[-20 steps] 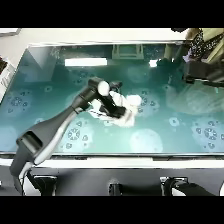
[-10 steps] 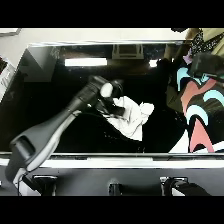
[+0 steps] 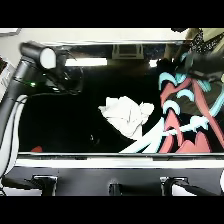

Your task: Fold the clothes and pants, and hang the long-sleeved shirts on hangers.

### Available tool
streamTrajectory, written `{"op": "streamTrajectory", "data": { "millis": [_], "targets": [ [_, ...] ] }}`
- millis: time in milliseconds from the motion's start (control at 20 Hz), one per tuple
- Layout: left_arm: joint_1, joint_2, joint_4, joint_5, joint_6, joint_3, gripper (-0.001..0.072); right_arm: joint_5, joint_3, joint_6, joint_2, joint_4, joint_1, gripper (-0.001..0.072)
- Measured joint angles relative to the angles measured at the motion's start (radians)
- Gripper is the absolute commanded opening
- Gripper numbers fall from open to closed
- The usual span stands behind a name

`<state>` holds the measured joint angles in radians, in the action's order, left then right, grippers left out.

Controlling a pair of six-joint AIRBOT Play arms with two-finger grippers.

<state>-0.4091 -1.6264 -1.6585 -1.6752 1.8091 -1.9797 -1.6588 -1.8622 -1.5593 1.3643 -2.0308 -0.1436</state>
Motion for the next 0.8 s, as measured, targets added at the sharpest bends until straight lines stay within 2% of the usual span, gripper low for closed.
{"op": "streamTrajectory", "data": {
  "millis": [150,200,450,500,550,600,800],
  "targets": [
    [0.044,0.008,-0.005,-0.006,-0.004,0.0,0.041,0.048,0.278,-0.07,0.005,-0.087,-0.033,0.0566],
    [0.053,0.01,-0.008,-0.007,-0.004,0.0,0.041,0.071,0.377,-0.091,0.002,-0.108,-0.038,0.0606],
    [0.071,0.012,-0.012,-0.01,-0.006,0.0,0.0412,0.205,0.811,-0.204,-0.014,-0.206,-0.048,0.0621],
    [0.072,0.012,-0.012,-0.009,-0.003,0.0,0.0467,0.227,0.871,-0.227,-0.015,-0.227,-0.048,0.062],
    [0.073,0.012,-0.012,-0.006,0.0,0.001,0.0594,0.25,0.928,-0.253,-0.016,-0.247,-0.042,0.062],
    [0.074,0.012,-0.012,0.001,0.005,0.003,0.0613,0.275,0.975,-0.275,-0.017,-0.264,-0.029,0.062],
    [0.076,0.012,-0.008,0.039,0.016,0.011,0.0613,0.41,1.075,-0.316,-0.017,-0.291,0.076,0.0618]
  ]
}}
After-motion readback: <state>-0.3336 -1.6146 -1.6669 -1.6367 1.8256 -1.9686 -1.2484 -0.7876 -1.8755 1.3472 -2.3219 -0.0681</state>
